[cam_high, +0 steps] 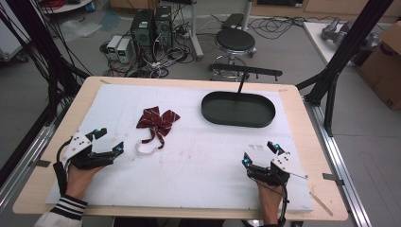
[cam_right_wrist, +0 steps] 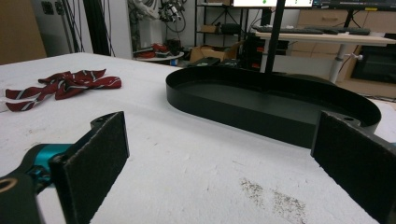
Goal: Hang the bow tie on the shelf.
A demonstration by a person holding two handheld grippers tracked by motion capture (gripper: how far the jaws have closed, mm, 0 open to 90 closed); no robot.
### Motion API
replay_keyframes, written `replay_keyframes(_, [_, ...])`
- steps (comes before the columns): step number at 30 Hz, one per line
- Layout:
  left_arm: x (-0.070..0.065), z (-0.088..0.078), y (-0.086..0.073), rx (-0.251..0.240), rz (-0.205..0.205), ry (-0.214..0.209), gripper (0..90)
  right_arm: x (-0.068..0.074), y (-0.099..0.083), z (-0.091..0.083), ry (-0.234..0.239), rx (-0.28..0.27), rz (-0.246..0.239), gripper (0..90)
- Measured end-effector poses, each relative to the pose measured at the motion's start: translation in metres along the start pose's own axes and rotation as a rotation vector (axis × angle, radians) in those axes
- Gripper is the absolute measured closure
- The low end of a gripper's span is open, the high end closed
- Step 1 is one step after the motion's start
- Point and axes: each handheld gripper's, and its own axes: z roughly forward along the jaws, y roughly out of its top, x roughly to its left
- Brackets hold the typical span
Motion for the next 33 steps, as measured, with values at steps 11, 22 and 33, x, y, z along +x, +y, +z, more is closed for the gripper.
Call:
replay_keyframes(11, [-0.008, 0.019, 0.037, 0.115, 0.110, -0.140, 16.0, 0.000, 0.000, 0.000, 0.000, 0.002, 0.000, 3.1])
replay_keyframes(22, [-0.020, 0.043, 0.047, 0.309, 0.237, -0.287, 21.7, -0.001, 0.000, 0.000, -0.001, 0.003, 0.009, 3.1])
replay_keyframes(33, [-0.024, 0.061, 0.046, 0.430, 0.318, -0.401, 27.5, -0.001, 0.000, 0.000, -0.004, -0.001, 0.012, 3.1])
